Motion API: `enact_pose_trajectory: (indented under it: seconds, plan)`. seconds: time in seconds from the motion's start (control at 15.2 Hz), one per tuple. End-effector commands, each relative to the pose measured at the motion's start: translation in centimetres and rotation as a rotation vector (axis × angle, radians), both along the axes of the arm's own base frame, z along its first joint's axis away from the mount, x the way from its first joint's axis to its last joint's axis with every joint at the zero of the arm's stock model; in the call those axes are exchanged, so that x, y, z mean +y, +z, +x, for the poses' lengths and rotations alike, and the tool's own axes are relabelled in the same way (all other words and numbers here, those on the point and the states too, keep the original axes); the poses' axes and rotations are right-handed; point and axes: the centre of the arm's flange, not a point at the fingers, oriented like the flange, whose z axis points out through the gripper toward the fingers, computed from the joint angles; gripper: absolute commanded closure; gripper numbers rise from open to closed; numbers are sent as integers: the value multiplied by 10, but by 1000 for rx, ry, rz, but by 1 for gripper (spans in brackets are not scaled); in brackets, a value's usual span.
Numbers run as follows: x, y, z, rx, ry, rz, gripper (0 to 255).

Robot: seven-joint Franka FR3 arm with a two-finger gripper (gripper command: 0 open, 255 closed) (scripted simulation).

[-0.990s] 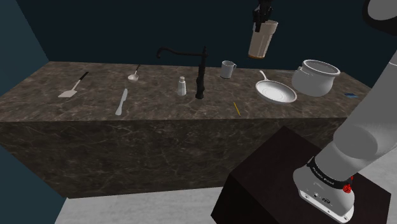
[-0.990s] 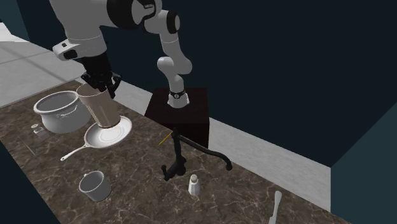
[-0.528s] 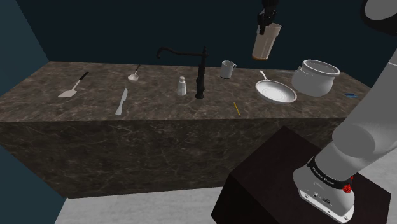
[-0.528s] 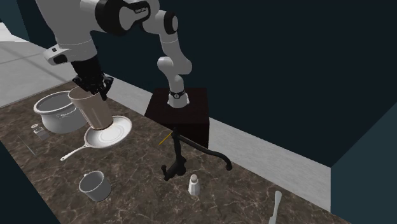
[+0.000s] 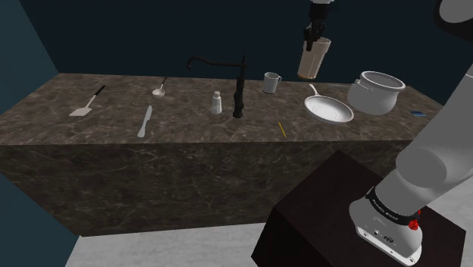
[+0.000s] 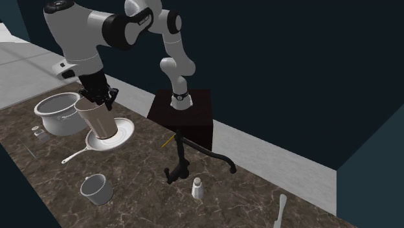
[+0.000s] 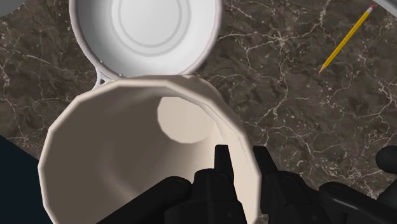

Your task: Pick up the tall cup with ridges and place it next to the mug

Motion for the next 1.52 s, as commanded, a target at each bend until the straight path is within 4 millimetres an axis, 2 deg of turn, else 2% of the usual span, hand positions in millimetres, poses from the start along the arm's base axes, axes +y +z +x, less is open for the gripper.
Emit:
enact_pose_trajectory:
  seconds: [0.0, 1.45]
  plan:
    - [1, -11, 0, -2, 0, -1, 255]
    - [1, -127, 0, -2, 0, -1, 255]
